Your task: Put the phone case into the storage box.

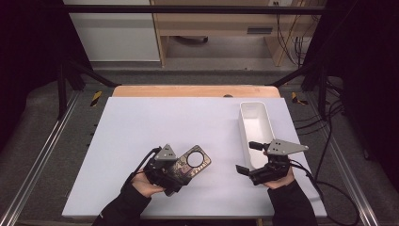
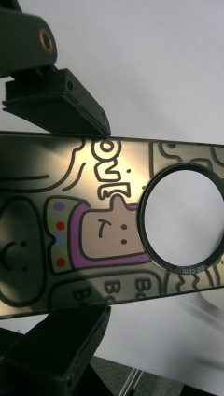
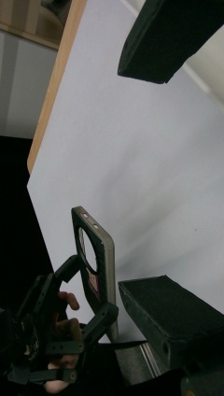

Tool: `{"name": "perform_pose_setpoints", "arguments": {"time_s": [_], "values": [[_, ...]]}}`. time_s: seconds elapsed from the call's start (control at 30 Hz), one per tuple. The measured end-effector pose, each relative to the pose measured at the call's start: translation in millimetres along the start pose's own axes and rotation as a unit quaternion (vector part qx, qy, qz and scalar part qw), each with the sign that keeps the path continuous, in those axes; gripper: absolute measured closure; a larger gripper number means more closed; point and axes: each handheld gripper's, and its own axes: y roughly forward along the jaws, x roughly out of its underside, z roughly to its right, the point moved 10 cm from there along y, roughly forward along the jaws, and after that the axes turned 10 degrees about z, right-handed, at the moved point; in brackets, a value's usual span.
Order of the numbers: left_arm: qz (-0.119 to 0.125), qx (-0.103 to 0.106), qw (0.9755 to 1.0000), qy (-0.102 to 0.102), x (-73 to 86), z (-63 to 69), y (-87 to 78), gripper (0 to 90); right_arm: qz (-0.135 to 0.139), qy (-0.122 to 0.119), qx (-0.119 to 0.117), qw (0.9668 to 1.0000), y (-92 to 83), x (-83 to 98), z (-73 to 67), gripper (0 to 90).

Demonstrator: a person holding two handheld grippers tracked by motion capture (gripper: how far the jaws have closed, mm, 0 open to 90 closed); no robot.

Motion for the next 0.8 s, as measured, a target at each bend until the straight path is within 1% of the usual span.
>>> {"name": "perform_pose_setpoints", "arguments": {"time_s": [0.17,0.33,0.4,0.5,0.6,0.7,0.8], "values": [[-0.001,0.004,0.9999,0.01,-4.3,-3.5,-3.3,11.6,-0.005,-0.002,-0.015,0.9999,7.1,-1.1,-8.3,0.7],[-0.002,0.005,0.9999,0.016,-6.6,-8.1,-4.0,11.5,-0.008,-0.006,-0.023,0.9997,12.8,-2.7,-12.7,0.6],[0.002,0.01,0.9998,0.014,-8.5,-9.5,-4.6,11.6,-0.008,-0.007,-0.029,0.9995,16.4,-3.9,-15.0,0.5],[0.001,0.012,0.9998,0.014,-9.6,-11.5,-4.2,11.6,-0.012,-0.01,-0.037,0.9992,23.3,-5.7,-17.8,0.6],[0.002,0.024,0.9996,0.012,-10.9,-10.8,-1.7,11.6,-0.014,-0.011,-0.041,0.999,26.1,-6.7,-18.9,0.5],[0.003,0.039,0.9991,0.018,-11.7,-6.4,-0.9,11.5,-0.017,-0.013,-0.051,0.9985,29.7,-7.6,-21.9,0.5],[0.001,0.046,0.9986,0.024,-11.4,-2.4,-1.6,11.6,-0.025,-0.015,-0.062,0.9977,31.9,-6.2,-24.9,0.5]]}}
